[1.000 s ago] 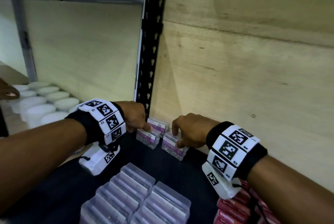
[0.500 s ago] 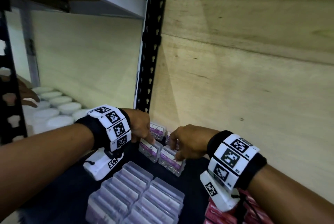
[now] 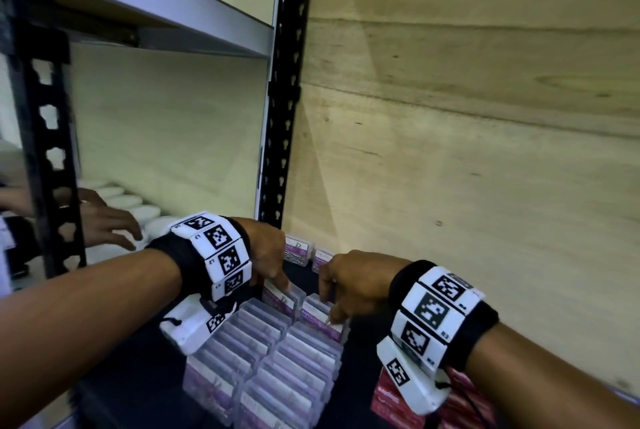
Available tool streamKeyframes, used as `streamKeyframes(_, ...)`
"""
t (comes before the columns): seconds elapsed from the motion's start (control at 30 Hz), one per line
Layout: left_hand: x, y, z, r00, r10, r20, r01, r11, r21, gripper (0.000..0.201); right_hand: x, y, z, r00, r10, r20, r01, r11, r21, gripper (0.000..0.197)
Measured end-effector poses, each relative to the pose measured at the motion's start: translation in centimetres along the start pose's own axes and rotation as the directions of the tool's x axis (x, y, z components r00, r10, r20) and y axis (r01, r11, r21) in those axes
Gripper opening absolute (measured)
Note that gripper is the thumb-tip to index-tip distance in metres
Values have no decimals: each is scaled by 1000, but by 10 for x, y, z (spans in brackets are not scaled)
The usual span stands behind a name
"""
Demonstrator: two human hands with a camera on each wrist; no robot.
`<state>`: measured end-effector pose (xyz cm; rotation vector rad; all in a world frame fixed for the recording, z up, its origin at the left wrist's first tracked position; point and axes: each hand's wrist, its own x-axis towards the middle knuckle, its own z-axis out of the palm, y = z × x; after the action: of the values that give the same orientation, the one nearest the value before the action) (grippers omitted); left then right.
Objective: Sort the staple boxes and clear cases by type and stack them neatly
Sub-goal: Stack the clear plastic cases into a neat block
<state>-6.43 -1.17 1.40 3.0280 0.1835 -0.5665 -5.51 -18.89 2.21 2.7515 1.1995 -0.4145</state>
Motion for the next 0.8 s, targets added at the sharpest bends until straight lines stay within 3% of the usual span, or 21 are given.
streamKeyframes(0.37,-19,3,8,1000,9,2,-9,1000,1,55,-18,-2,3,999,-34,25,32,994,109,30)
streamKeyframes(0.5,-25,5,10,1000,1,-5,-1,1000,24,43,-21,-1,4,999,-31,24,28,992,124,31)
streamKeyframes(0.57,-29,5,10,1000,-23,4,23,1000,21,46,-22,-1,5,999,-26,19,23,988,154,31)
streamKeyframes(0.8,-35,11,10,999,-42,-10,43,989,140,47,-27,-1,8,999,-52,16,48,983,177,31)
